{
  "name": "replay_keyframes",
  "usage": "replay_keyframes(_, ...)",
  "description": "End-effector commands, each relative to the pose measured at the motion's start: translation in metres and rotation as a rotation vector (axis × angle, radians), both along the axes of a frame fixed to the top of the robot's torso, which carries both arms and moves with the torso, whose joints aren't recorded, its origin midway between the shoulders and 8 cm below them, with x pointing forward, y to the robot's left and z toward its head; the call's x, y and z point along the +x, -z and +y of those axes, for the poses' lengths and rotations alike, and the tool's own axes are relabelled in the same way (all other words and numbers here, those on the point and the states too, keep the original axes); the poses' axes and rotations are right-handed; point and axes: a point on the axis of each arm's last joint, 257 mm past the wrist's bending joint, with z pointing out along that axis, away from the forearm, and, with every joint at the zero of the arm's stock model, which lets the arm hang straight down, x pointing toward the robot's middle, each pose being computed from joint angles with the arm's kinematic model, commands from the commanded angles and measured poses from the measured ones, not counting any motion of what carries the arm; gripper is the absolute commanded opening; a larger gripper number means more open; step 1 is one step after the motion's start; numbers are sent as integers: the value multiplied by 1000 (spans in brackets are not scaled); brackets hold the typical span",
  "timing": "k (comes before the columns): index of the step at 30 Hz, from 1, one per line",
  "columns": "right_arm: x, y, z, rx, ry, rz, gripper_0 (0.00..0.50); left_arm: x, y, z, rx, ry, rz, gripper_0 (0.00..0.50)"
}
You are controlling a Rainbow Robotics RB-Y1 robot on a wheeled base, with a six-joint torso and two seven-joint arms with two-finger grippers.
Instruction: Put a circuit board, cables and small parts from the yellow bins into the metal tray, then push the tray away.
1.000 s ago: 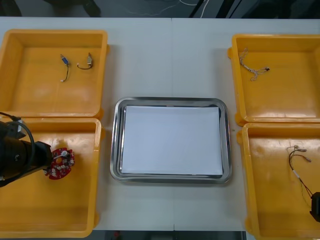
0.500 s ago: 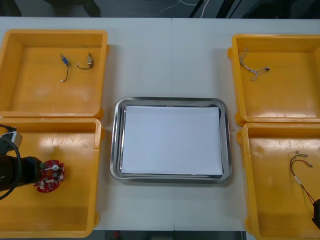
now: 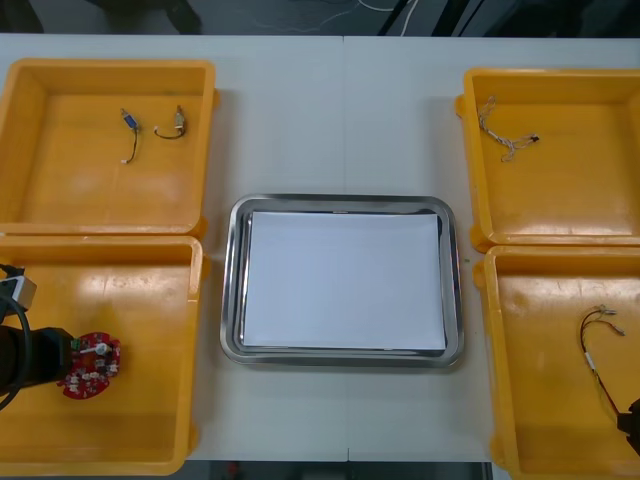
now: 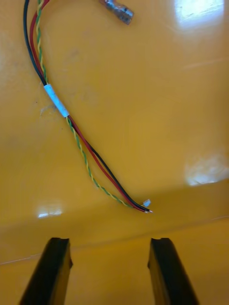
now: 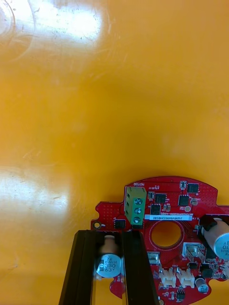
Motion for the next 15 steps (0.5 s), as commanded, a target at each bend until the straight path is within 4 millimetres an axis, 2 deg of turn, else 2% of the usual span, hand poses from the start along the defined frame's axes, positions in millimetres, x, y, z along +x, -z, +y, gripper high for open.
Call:
replay_keyframes(1, 11, -27, -23, -74, -2, -45, 500, -1, -8, 16, 70, 62, -11, 1)
replay_keyframes(12, 47, -63, -25, -141, -87, -50, 500, 1, -5, 15, 76, 68, -12, 7)
replay_keyframes(13, 51, -67, -24, -144, -98, -49, 500, 1, -4, 15, 79, 70, -13, 30)
replay_keyframes(14, 55, -71, -20, -144, -114, -49, 500, 1, -3, 15, 78, 69, -13, 81)
replay_keyframes(15, 57, -72, -19, -144, -121, -50, 500, 1, -3, 15, 78, 68, -15, 111)
